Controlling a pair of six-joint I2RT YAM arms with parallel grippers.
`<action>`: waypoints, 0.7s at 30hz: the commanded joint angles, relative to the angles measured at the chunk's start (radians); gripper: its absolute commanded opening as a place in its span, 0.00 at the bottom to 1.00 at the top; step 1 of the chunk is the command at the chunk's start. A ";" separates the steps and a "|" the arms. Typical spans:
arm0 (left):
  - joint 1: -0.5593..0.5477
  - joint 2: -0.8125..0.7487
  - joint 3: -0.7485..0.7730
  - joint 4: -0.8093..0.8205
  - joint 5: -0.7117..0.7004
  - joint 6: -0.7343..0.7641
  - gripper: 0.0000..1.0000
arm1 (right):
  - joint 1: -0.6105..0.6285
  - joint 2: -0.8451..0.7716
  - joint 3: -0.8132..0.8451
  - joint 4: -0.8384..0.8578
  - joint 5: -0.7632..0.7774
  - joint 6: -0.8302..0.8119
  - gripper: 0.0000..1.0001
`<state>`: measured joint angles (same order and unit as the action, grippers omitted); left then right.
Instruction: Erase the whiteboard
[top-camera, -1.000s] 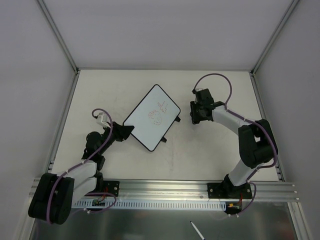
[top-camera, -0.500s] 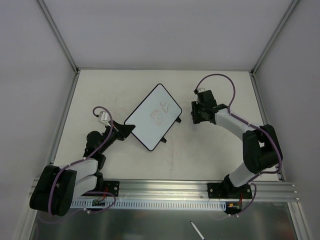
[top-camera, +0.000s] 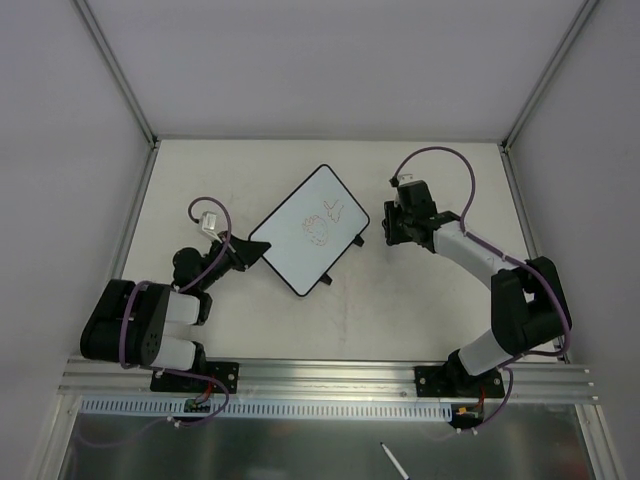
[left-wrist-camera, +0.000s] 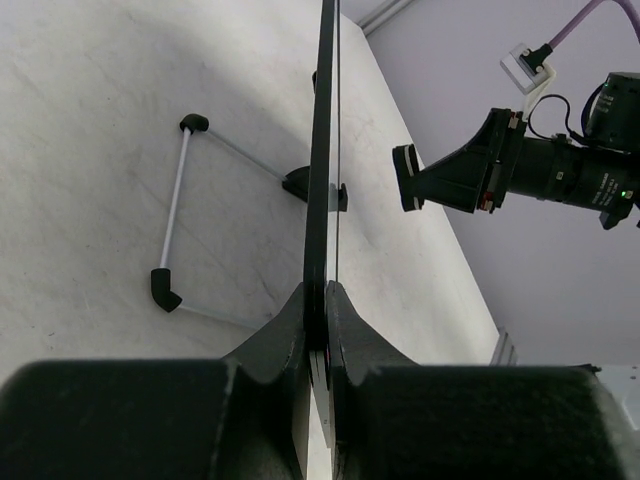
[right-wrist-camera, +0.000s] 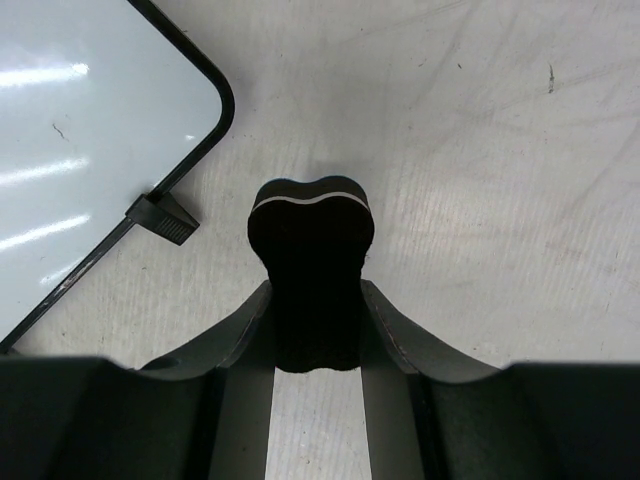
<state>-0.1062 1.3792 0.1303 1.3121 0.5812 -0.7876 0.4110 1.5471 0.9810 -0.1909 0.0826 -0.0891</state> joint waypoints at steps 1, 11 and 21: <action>0.065 0.136 0.023 0.174 0.102 0.085 0.00 | 0.008 -0.051 -0.010 0.042 0.006 0.014 0.00; 0.076 0.100 0.054 0.089 0.131 0.108 0.00 | 0.031 -0.088 -0.044 0.125 -0.072 -0.003 0.00; 0.074 -0.063 0.065 -0.140 0.085 0.168 0.00 | 0.143 -0.117 -0.045 0.266 -0.124 -0.070 0.00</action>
<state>-0.0444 1.3521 0.1833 1.2343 0.7162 -0.7689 0.5282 1.4628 0.9245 -0.0181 -0.0166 -0.1207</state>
